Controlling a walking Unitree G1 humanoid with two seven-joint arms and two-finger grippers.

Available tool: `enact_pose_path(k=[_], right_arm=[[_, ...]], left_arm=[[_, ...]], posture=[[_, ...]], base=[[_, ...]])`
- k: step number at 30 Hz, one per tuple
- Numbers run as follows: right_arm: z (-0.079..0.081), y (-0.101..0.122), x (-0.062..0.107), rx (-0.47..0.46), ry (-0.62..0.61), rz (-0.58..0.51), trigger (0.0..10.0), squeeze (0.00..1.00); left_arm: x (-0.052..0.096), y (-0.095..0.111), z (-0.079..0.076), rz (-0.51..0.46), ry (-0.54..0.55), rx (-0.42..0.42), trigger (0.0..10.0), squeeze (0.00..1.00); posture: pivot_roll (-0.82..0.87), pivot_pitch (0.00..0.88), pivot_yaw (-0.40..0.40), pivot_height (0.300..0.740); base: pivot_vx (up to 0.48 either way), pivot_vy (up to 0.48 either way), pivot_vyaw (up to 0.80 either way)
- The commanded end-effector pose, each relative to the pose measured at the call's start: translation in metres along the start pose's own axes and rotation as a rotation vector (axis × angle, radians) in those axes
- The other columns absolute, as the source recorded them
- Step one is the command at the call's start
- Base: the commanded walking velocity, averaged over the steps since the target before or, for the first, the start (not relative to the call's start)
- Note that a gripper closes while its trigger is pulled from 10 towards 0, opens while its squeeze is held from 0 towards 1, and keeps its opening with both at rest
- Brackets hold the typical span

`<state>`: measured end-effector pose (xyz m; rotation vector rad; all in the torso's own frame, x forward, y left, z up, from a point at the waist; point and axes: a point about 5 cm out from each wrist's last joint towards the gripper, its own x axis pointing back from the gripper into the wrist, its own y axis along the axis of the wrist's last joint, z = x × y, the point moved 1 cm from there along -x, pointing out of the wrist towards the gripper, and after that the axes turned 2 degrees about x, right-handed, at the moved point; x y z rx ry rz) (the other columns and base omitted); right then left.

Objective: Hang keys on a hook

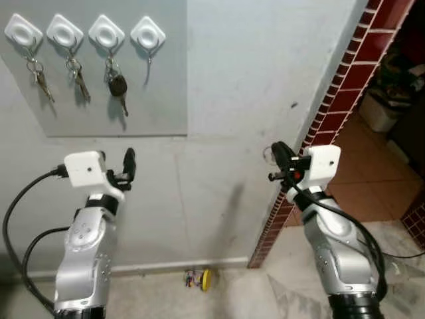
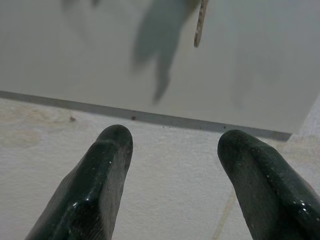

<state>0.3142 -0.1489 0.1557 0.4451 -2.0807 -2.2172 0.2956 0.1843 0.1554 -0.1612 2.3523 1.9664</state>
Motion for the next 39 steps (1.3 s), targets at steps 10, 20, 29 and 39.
enact_pose_path(k=[10, 20, 29, 39], right_arm=[[0.0034, 0.0049, -0.0041, -0.007, 0.019, -0.011, 10.0, 0.0], [0.0047, 0.0054, -0.0036, -0.01, 0.021, -0.012, 10.0, 0.0], [0.0055, 0.0054, -0.0035, -0.014, 0.022, -0.013, 10.0, 0.0], [0.007, 0.0061, -0.0055, -0.021, 0.03, -0.013, 10.0, 0.0]], left_arm=[[-0.0003, 0.0016, 0.0006, 0.005, 0.005, 0.024, 10.0, 0.0], [-0.0007, 0.0007, 0.0009, 0.016, 0.003, 0.026, 10.0, 0.0], [-0.0014, -0.0001, 0.0004, 0.024, 0.002, 0.021, 10.0, 0.0], [-0.0073, 0.0021, -0.005, 0.048, 0.012, -0.06, 10.0, 0.0]], posture=[[-0.13, 0.066, -0.036, 0.74], [-0.13, 0.065, -0.034, 0.74], [-0.13, 0.065, -0.034, 0.74], [-0.13, 0.063, -0.032, 0.74]], base=[[0.0, 0.186, 0.0], [0.0, 0.321, 0.0], [0.0, 0.303, 0.0], [0.0, 0.029, 0.0]])
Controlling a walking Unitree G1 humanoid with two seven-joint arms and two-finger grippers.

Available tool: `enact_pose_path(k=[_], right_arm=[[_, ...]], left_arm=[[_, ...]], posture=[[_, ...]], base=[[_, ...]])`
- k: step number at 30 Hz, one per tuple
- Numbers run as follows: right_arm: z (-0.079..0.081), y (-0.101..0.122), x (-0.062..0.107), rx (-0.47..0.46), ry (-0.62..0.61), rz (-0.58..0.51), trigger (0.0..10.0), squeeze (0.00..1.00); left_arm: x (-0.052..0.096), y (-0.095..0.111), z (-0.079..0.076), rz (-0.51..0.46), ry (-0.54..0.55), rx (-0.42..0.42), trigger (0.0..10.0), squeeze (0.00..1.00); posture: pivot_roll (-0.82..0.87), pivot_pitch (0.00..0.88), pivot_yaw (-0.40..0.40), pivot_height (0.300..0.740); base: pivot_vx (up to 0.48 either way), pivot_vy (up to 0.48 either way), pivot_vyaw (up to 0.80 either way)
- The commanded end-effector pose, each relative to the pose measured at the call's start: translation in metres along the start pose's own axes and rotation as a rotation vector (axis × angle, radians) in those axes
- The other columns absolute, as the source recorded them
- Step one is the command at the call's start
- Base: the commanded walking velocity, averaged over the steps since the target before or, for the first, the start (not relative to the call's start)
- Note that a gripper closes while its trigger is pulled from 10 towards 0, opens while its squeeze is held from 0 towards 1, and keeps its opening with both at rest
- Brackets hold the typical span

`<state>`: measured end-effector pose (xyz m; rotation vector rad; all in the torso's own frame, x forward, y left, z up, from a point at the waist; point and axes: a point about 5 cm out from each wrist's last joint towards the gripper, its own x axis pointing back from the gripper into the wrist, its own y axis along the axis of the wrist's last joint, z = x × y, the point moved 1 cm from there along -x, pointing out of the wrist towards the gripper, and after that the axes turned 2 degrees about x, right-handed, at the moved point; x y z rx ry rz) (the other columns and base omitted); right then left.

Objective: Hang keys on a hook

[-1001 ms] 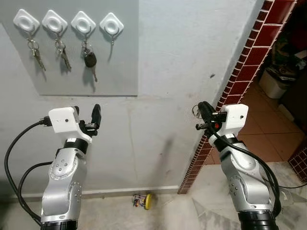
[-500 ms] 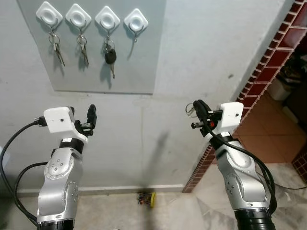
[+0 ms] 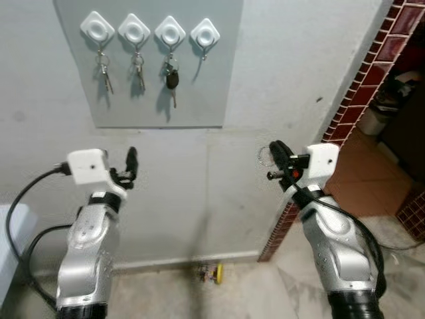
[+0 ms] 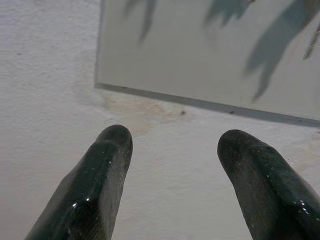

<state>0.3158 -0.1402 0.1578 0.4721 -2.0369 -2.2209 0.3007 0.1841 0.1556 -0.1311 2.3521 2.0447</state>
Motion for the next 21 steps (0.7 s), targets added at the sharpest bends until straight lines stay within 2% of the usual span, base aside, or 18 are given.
enact_pose_path(k=[1, 6, 9, 15, 21], right_arm=[[-0.001, 0.005, -0.002, 0.004, 0.003, -0.014, 10.0, 0.0], [0.0, 0.009, -0.006, 0.002, 0.013, -0.026, 10.0, 0.0], [0.004, 0.015, -0.013, 0.005, 0.04, -0.051, 10.0, 0.0], [0.012, 0.029, -0.027, 0.013, 0.113, -0.097, 10.0, 0.0], [0.025, 0.053, -0.047, 0.02, 0.228, -0.163, 10.0, 0.0]], left_arm=[[-0.003, 0.005, -0.009, -0.01, -0.036, -0.058, 10.0, 0.0], [-0.006, 0.014, -0.03, -0.031, -0.166, -0.075, 10.0, 0.0], [-0.008, 0.021, -0.043, -0.06, -0.244, -0.127, 10.0, 0.0], [-0.013, 0.03, -0.052, -0.086, -0.311, -0.129, 10.0, 0.0], [-0.018, 0.049, -0.056, -0.158, -0.336, -0.126, 10.0, 0.0]], posture=[[-0.13, 0.064, -0.032, 0.74], [-0.13, 0.065, -0.029, 0.74], [-0.13, 0.064, -0.025, 0.74], [-0.14, 0.064, -0.015, 0.74], [-0.14, 0.067, -0.008, 0.74]], base=[[0.0, 0.0, 0.0], [0.0, 0.0, 0.0], [0.0, 0.0, 0.0], [0.0, 0.0, 0.0], [0.0, 0.0, 0.0]])
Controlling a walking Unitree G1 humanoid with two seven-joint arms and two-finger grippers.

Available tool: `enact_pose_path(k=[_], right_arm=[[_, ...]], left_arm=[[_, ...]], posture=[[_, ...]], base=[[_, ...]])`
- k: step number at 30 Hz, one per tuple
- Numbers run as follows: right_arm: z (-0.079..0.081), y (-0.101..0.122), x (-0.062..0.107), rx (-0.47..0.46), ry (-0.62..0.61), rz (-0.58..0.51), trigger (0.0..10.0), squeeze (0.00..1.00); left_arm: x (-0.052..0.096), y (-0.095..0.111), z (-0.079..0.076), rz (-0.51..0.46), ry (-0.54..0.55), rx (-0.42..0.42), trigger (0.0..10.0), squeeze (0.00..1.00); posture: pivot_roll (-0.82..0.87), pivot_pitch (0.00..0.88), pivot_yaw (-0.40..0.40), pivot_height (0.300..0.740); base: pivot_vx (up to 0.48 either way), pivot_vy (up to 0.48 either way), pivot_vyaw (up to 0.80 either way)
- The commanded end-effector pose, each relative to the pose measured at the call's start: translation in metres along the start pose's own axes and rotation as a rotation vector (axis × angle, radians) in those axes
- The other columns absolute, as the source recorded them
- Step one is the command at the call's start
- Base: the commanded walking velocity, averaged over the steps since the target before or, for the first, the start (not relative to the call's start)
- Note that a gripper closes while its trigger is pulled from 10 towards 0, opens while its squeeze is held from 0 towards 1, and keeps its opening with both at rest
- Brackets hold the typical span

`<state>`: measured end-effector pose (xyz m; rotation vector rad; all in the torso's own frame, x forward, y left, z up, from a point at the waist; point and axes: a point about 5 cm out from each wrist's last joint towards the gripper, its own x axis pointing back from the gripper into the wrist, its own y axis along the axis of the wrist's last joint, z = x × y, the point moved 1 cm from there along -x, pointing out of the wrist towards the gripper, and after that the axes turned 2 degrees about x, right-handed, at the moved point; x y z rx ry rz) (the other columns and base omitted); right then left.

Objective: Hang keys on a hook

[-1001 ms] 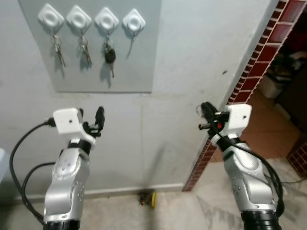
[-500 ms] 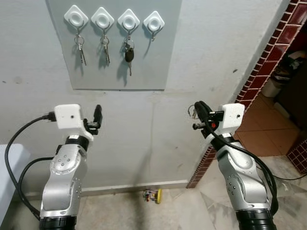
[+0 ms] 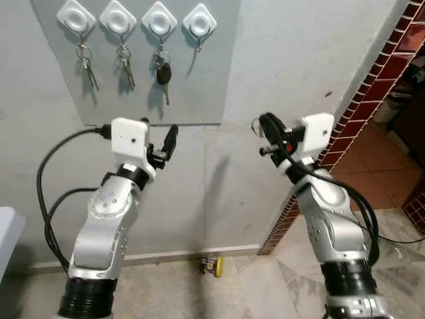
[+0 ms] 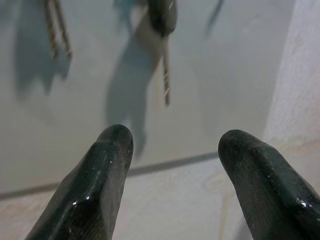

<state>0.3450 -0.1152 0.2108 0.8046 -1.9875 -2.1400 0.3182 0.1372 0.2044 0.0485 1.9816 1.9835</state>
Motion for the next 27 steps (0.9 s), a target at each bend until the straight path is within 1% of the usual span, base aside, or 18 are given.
enact_pose_path(k=[1, 4, 6, 10, 11, 12, 13, 18, 22, 27], right_arm=[[0.006, 0.008, -0.007, 0.0, 0.057, -0.034, 10.0, 0.0], [0.006, 0.009, -0.009, -0.001, 0.066, -0.037, 10.0, 0.0], [0.011, 0.015, -0.015, -0.009, 0.117, -0.058, 10.0, 0.0], [0.011, 0.015, -0.017, -0.011, 0.128, -0.062, 10.0, 0.0], [0.018, 0.025, -0.023, -0.039, 0.187, -0.103, 10.0, 0.0], [0.029, 0.04, -0.03, -0.075, 0.27, -0.165, 10.0, 0.0], [0.031, 0.044, -0.031, -0.083, 0.288, -0.18, 10.0, 0.0], [0.034, 0.051, -0.034, -0.103, 0.321, -0.212, 10.0, 0.0], [0.039, 0.061, -0.038, -0.125, 0.355, -0.247, 10.0, 0.0], [0.04, 0.067, -0.042, -0.145, 0.364, -0.272, 10.0, 0.0]], left_arm=[[-0.001, 0.01, 0.0, -0.043, -0.015, -0.008, 10.0, 0.0], [-0.001, 0.011, -0.001, -0.046, -0.018, -0.009, 10.0, 0.0], [-0.003, 0.014, -0.002, -0.058, -0.019, -0.017, 10.0, 0.0], [-0.003, 0.014, -0.002, -0.059, -0.021, -0.017, 10.0, 0.0], [-0.003, 0.02, -0.004, -0.09, -0.044, 0.006, 10.0, 0.0], [-0.003, 0.027, -0.006, -0.129, -0.073, 0.029, 10.0, 0.0], [-0.003, 0.029, -0.006, -0.136, -0.078, 0.031, 10.0, 0.0], [-0.003, 0.031, -0.008, -0.152, -0.091, 0.038, 10.0, 0.0], [-0.002, 0.033, -0.01, -0.163, -0.109, 0.039, 10.0, 0.0], [-0.002, 0.034, -0.012, -0.169, -0.117, 0.041, 10.0, 0.0]], posture=[[-0.14, 0.067, -0.008, 0.74], [-0.14, 0.067, -0.008, 0.74], [-0.14, 0.069, -0.012, 0.74], [-0.14, 0.069, -0.012, 0.74], [-0.13, 0.064, -0.022, 0.74], [-0.13, 0.064, -0.022, 0.74], [-0.13, 0.064, -0.022, 0.74], [-0.12, 0.055, -0.033, 0.74], [-0.12, 0.049, -0.036, 0.74], [-0.12, 0.046, -0.043, 0.74]], base=[[0.0, 0.0, 0.0], [0.0, 0.0, 0.0], [0.0, 0.0, 0.0], [0.0, 0.0, 0.0], [0.0, 0.0, 0.0], [0.0, 0.0, 0.0], [0.0, 0.0, 0.0], [0.0, 0.0, 0.0], [0.0, 0.0, 0.0], [0.0, 0.0, 0.0]])
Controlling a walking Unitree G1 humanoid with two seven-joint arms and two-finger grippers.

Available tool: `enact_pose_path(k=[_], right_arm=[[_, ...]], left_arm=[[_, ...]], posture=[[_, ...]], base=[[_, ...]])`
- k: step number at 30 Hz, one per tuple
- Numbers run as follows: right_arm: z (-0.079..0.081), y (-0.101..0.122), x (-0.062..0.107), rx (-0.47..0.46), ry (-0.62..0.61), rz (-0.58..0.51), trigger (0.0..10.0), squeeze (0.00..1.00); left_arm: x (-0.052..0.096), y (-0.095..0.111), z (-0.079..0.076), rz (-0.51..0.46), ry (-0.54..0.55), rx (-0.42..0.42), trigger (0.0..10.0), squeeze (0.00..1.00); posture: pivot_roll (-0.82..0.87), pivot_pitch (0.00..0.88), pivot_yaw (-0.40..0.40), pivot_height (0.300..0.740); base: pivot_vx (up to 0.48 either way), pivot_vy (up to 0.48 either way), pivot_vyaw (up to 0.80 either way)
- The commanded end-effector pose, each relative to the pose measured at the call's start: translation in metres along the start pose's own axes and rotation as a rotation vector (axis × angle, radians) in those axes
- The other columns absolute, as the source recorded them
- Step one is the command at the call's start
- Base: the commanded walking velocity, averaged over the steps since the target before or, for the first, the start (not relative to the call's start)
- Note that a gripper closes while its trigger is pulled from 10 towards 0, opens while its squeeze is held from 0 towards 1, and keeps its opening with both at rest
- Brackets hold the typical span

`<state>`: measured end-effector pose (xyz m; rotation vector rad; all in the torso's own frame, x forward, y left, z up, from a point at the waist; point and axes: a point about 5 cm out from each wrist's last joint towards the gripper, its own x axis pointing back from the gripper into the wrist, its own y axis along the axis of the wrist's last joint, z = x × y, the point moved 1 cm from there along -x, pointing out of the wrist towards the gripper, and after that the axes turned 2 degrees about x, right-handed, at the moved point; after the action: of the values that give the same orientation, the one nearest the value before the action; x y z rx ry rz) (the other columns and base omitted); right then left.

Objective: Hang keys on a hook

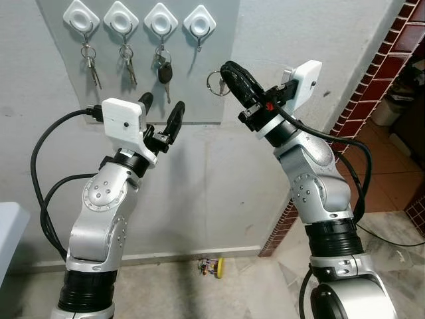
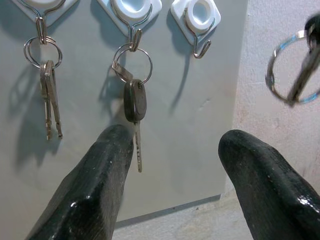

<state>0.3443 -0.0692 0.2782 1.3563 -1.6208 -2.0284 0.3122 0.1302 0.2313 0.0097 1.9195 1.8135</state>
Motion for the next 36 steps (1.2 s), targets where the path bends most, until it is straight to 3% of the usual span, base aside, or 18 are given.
enact_pose_path(k=[1, 19, 36], right_arm=[[-0.001, 0.009, -0.006, -0.011, 0.002, -0.037, 10.0, 0.0], [0.002, 0.004, -0.027, -0.084, -0.021, -0.038, 10.0, 0.0], [-0.007, 0.0, -0.037, -0.128, -0.158, -0.032, 10.0, 0.0]], left_arm=[[-0.001, 0.006, -0.005, -0.027, -0.028, -0.005, 10.0, 0.0], [0.002, 0.005, -0.007, -0.025, -0.023, -0.002, 10.0, 0.0], [0.004, 0.006, -0.007, -0.023, -0.023, 0.001, 10.0, 0.0]], posture=[[-0.12, 0.046, -0.043, 0.74], [-0.11, 0.054, -0.065, 0.74], [-0.11, 0.061, -0.062, 0.74]], base=[[0.0, 0.0, 0.0], [0.0, 0.0, 0.0], [0.0, 0.0, 0.0]])
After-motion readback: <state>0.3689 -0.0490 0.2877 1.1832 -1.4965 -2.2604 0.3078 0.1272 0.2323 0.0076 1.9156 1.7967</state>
